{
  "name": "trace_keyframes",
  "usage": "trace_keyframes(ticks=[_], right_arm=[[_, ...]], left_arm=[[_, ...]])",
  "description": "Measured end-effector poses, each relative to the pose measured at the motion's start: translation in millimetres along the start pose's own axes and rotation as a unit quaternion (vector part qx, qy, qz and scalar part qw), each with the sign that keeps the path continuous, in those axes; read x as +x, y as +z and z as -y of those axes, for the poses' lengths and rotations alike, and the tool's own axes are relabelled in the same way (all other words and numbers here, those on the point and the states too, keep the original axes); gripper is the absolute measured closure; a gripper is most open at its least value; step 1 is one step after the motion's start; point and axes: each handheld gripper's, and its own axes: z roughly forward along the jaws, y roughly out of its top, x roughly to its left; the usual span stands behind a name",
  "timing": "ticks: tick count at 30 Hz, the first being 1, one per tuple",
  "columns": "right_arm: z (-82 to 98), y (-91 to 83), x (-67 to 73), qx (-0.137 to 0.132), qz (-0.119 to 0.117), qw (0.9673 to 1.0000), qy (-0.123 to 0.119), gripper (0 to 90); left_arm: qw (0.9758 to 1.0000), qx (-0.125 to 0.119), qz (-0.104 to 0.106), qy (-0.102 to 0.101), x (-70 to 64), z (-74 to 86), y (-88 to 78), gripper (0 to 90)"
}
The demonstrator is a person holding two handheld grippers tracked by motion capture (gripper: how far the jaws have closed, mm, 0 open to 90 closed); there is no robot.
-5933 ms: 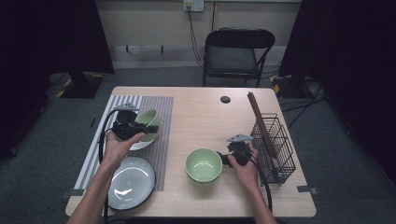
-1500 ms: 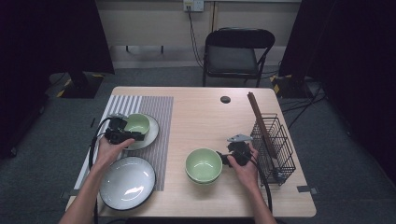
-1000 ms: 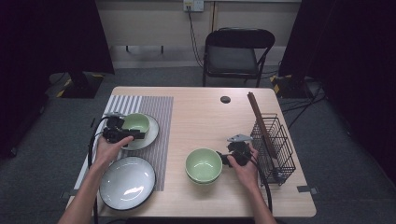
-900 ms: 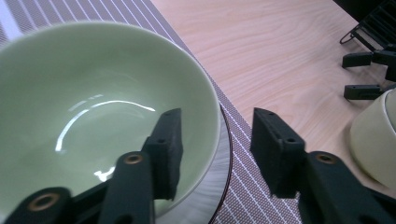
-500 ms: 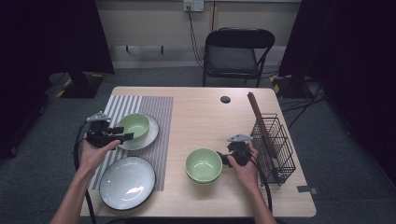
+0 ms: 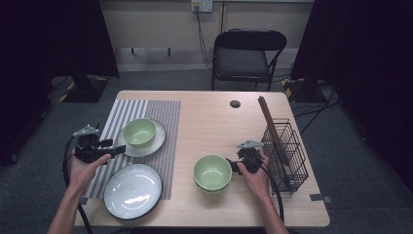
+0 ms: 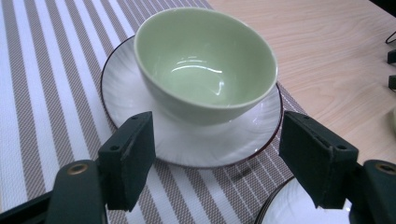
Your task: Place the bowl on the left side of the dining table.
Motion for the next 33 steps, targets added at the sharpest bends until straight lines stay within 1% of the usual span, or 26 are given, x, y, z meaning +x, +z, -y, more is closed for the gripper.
trace_keyframes(ticks=[1,2,4,5,6,8,10,11,12,13,14,16,17,18,22,23,24,25,27,28,29,30,32,33], right_arm=[[0.0,0.0,0.0,0.000,0.000,1.0000,0.000,13.7],[0.0,0.0,0.0,0.000,0.000,1.0000,0.000,13.7],[0.0,0.0,0.0,0.000,0.000,1.0000,0.000,13.7],[0.0,0.0,0.0,0.000,0.000,1.0000,0.000,13.7],[0.0,0.0,0.0,0.000,0.000,1.0000,0.000,13.7],[0.0,0.0,0.0,0.000,0.000,1.0000,0.000,13.7],[0.0,0.0,0.0,0.000,0.000,1.0000,0.000,13.7],[0.0,0.0,0.0,0.000,0.000,1.0000,0.000,13.7],[0.0,0.0,0.0,0.000,0.000,1.0000,0.000,13.6],[0.0,0.0,0.0,0.000,0.000,1.0000,0.000,13.7],[0.0,0.0,0.0,0.000,0.000,1.0000,0.000,13.7],[0.0,0.0,0.0,0.000,0.000,1.0000,0.000,13.7],[0.0,0.0,0.0,0.000,0.000,1.0000,0.000,13.7],[0.0,0.0,0.0,0.000,0.000,1.0000,0.000,13.7],[0.0,-0.1,-0.1,0.000,0.000,1.0000,0.000,13.7],[0.0,0.0,0.0,0.000,0.000,1.0000,0.000,13.7],[0.0,0.0,0.0,0.000,0.000,1.0000,0.000,13.7],[0.0,0.0,-0.1,0.000,0.000,1.0000,-0.001,13.7],[-0.1,-0.1,0.2,0.000,0.002,1.0000,0.002,13.7],[0.0,0.0,0.2,0.000,0.001,1.0000,0.002,13.7],[-0.1,0.0,0.3,0.000,0.001,1.0000,0.003,13.7],[-0.2,-0.1,0.4,0.001,0.002,1.0000,0.004,13.7],[-0.2,-0.1,0.4,0.000,0.002,1.0000,0.004,13.7],[-0.2,-0.2,0.5,0.001,0.003,1.0000,0.004,13.8]], left_arm=[[1.0000,-0.004,0.006,-0.006,1.4,3.1,-1.1,26.8],[0.9999,-0.005,0.008,-0.010,2.9,5.5,-2.3,26.0],[1.0000,0.001,-0.009,-0.001,3.7,9.2,-3.7,23.1],[0.9999,0.005,-0.014,-0.004,4.9,10.4,-4.3,22.3],[0.9998,0.005,-0.017,-0.008,6.3,11.6,-5.6,22.5],[0.9996,-0.004,-0.028,-0.004,8.8,15.8,-9.1,22.3],[0.9995,-0.007,-0.030,-0.011,14.2,21.0,-11.3,21.7],[0.9992,-0.002,-0.039,-0.006,16.2,23.9,-11.5,22.0],[0.9990,-0.004,-0.045,-0.004,17.5,27.2,-11.3,25.7],[0.9988,0.000,-0.049,-0.004,19.8,30.3,-11.2,28.5],[0.9984,0.012,-0.054,-0.011,20.9,32.8,-9.7,27.7],[0.9971,0.017,-0.074,-0.012,19.9,39.7,-6.6,26.4],[0.9964,0.027,-0.081,-0.003,20.2,42.5,-5.4,26.3],[0.9958,0.037,-0.083,0.000,20.1,44.9,-3.6,25.9],[0.9941,0.042,-0.100,-0.008,20.6,52.8,-0.5,22.9],[0.9933,0.051,-0.104,-0.007,22.1,54.2,0.9,21.4],[0.9918,0.058,-0.113,-0.011,23.7,56.0,3.2,18.7],[0.9912,0.062,-0.116,-0.010,25.5,58.2,4.6,16.8],[0.9912,0.069,-0.112,-0.018,27.7,62.2,8.3,16.9],[0.9904,0.075,-0.115,-0.015,27.9,63.8,10.4,16.9],[0.9892,0.081,-0.121,-0.011,28.4,64.9,12.0,17.0],[0.9887,0.079,-0.128,-0.007,28.0,65.1,12.4,17.0],[0.9888,0.078,-0.127,-0.006,27.5,65.4,13.1,16.8],[0.9883,0.079,-0.130,-0.002,27.1,65.9,13.6,16.7]])
